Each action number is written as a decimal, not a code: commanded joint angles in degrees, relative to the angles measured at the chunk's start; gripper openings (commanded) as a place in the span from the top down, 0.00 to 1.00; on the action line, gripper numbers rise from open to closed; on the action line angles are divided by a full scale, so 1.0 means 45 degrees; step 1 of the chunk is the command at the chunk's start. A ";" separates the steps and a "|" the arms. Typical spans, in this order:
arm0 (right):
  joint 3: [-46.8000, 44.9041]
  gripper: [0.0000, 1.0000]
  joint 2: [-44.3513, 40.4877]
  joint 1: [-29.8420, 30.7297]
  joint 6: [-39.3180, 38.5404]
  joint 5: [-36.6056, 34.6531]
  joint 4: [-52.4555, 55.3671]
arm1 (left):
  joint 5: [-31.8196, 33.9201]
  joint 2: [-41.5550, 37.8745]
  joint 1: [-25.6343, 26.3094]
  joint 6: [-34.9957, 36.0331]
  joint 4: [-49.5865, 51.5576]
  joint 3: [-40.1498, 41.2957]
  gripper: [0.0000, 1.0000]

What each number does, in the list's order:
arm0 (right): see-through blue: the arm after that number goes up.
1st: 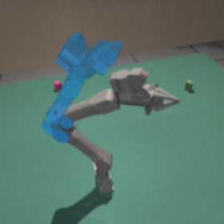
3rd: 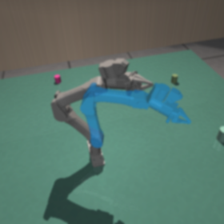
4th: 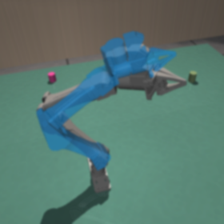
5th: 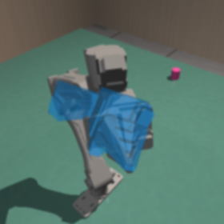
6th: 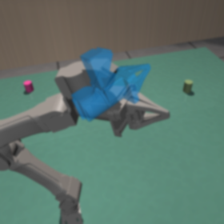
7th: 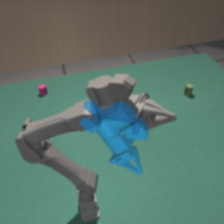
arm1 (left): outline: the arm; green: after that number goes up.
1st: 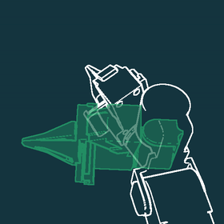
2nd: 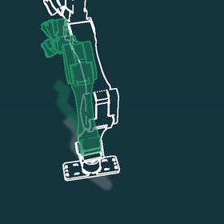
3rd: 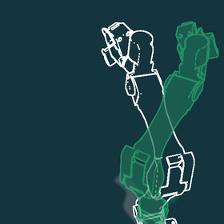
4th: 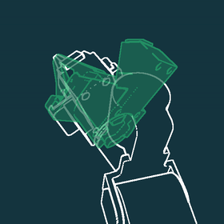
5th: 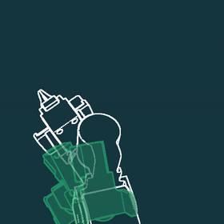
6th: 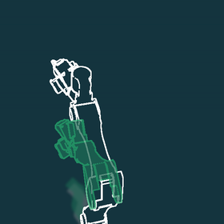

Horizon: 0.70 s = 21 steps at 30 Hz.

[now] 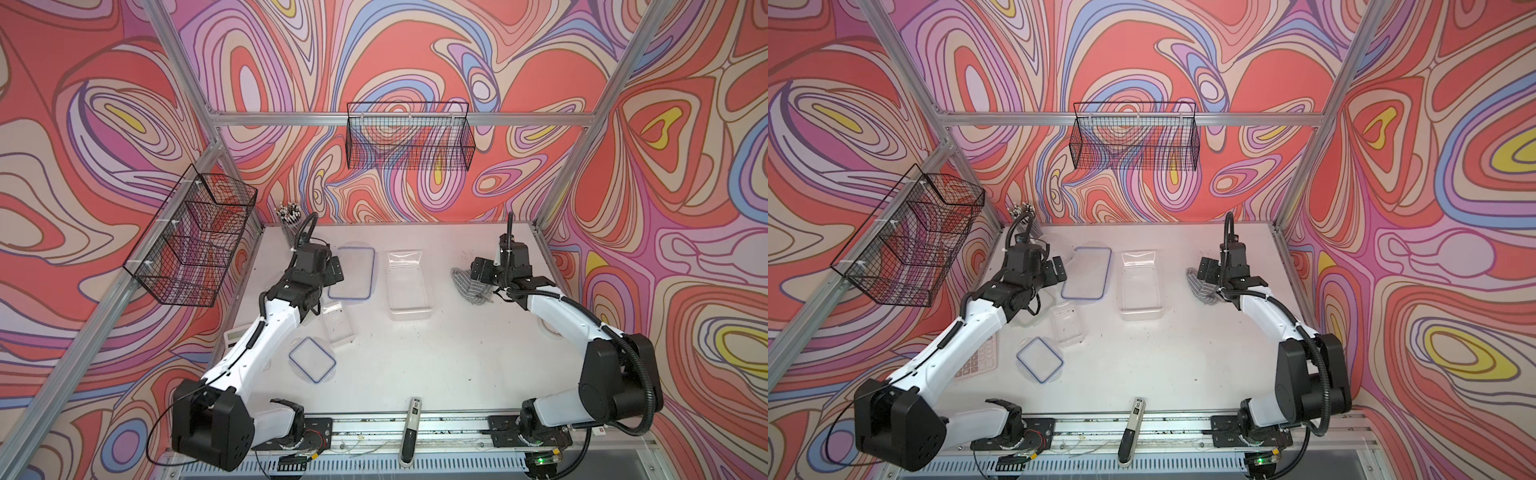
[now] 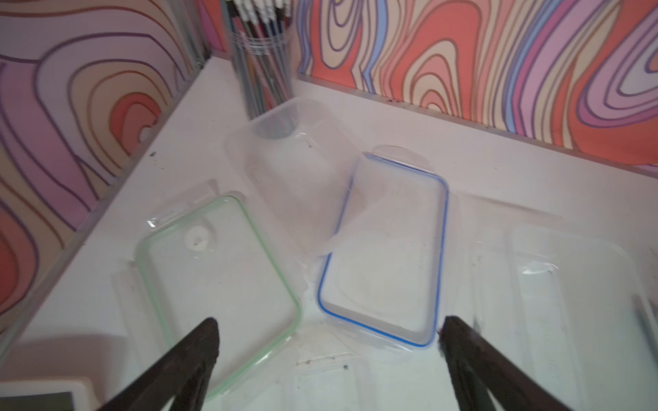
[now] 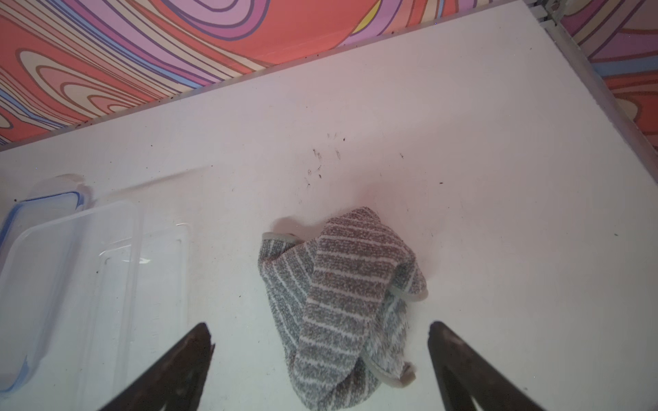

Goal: Wipe the insides of the lunch boxes
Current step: Reset both arms

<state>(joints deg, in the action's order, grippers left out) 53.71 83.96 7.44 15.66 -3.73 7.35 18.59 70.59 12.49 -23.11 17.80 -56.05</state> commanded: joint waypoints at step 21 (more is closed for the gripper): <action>-0.5130 0.02 -0.0003 -0.0811 -0.1570 -0.0813 -0.9613 | 0.0604 0.0738 -0.1484 0.3877 -1.2240 0.7841 0.00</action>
<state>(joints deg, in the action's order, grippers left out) 31.48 86.30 4.10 10.52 -7.27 -35.18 22.06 72.77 6.35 -7.92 -27.29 -22.15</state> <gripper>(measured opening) 0.986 0.998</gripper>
